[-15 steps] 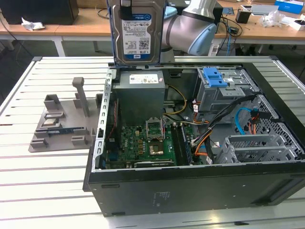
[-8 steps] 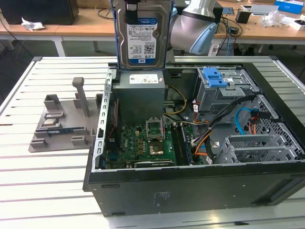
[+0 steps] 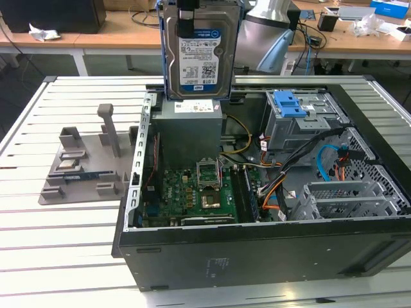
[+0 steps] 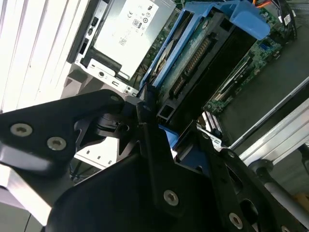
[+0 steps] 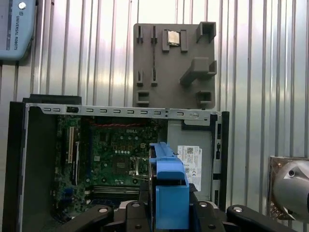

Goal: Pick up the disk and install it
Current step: 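Pick up the disk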

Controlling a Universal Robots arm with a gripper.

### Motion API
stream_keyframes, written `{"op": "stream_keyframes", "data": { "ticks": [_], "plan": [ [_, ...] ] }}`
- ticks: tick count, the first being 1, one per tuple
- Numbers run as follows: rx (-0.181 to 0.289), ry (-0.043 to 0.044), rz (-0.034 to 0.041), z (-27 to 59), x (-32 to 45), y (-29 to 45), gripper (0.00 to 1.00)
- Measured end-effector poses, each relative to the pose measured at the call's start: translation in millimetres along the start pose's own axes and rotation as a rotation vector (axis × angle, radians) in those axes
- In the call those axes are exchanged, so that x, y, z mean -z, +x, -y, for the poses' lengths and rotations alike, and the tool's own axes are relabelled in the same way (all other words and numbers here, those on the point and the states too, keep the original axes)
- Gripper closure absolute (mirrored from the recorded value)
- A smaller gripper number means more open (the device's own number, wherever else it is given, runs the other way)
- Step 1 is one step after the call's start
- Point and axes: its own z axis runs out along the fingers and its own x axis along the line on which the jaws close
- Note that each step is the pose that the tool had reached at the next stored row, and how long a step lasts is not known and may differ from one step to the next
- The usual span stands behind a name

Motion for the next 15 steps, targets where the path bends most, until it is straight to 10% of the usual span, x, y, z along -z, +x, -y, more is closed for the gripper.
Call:
{"op": "stream_keyframes", "data": {
  "ticks": [15],
  "plan": [
    [0.0, -0.0002, 0.0001, 22.6, -0.8, 34.4, 0.63]
  ]
}}
